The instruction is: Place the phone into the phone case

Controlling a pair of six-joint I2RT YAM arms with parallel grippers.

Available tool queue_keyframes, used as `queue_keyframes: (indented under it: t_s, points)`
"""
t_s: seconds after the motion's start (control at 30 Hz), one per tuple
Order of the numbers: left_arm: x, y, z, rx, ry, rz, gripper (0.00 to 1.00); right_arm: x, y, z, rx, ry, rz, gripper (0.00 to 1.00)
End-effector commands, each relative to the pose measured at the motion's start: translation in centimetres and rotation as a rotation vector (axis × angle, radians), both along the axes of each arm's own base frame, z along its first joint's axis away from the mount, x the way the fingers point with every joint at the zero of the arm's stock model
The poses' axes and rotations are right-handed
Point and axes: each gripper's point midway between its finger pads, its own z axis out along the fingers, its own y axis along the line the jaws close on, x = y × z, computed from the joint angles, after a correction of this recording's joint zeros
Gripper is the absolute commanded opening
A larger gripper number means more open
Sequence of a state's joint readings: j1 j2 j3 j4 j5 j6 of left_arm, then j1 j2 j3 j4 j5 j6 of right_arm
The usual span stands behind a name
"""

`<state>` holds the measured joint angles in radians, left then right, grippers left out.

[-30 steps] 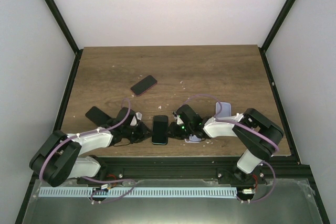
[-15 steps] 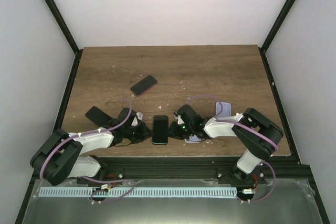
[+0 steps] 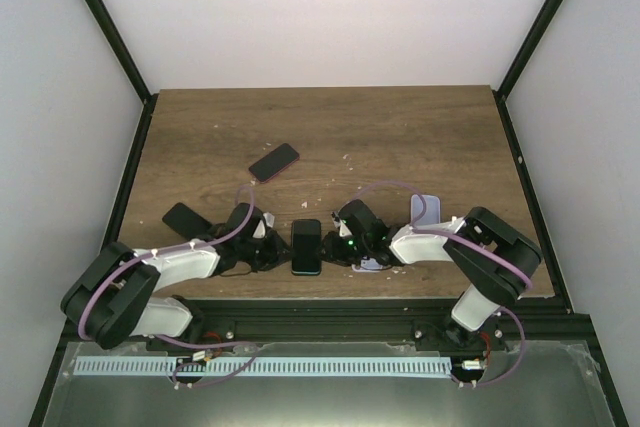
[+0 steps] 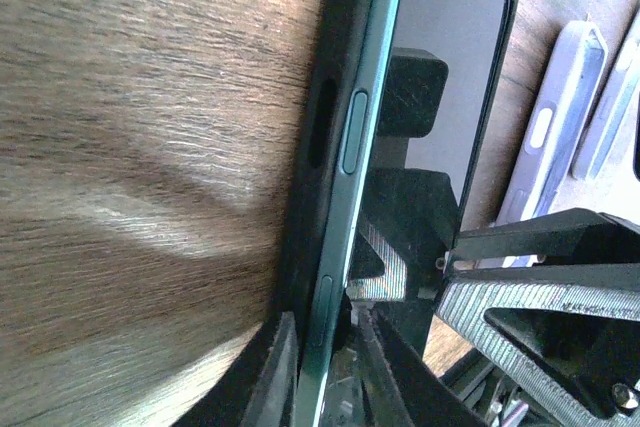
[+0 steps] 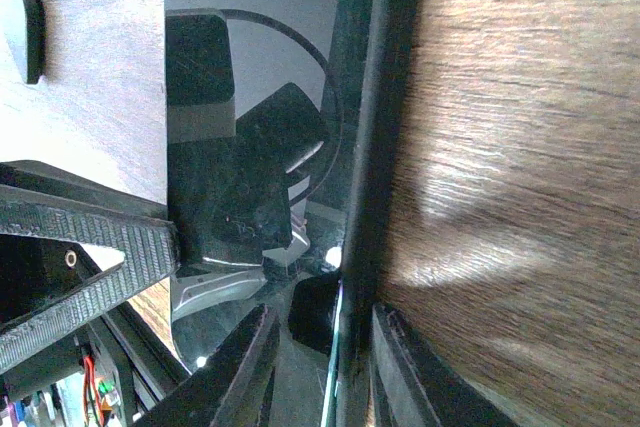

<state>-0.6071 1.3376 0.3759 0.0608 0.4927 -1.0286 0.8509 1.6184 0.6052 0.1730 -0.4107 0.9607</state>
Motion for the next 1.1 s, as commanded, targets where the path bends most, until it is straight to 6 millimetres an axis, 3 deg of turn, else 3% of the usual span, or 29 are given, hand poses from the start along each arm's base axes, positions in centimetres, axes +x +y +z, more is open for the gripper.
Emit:
queue_keyframes:
  t_s: [0.0,0.17,0.53,0.83,1.07]
  points:
    - [0.0,0.5,0.5,-0.024,0.003,-0.030,0.23,0.7,0.5,0.6,0.029,-0.035,-0.024,0.27]
    - [0.8,1.1,1.6,-0.019,-0.053,-0.032,0.30,1.1,-0.5,-0.1,-0.036,-0.029,-0.068,0.33]
    - [1.3,0.7,0.3,0.006,-0.045,-0.068,0.30,1.7,0.1,-0.7,-0.038,-0.013,-0.084,0.40]
    - [0.4,1.0,-0.9,0.009,-0.017,-0.079,0.19,2.3,2.7,3.3,0.145,-0.051,-0.038,0.42]
    - [-0.3,2.0,-1.1,0.043,-0.016,-0.053,0.17,2.7,4.0,6.5,0.244,-0.097,-0.010,0.43]
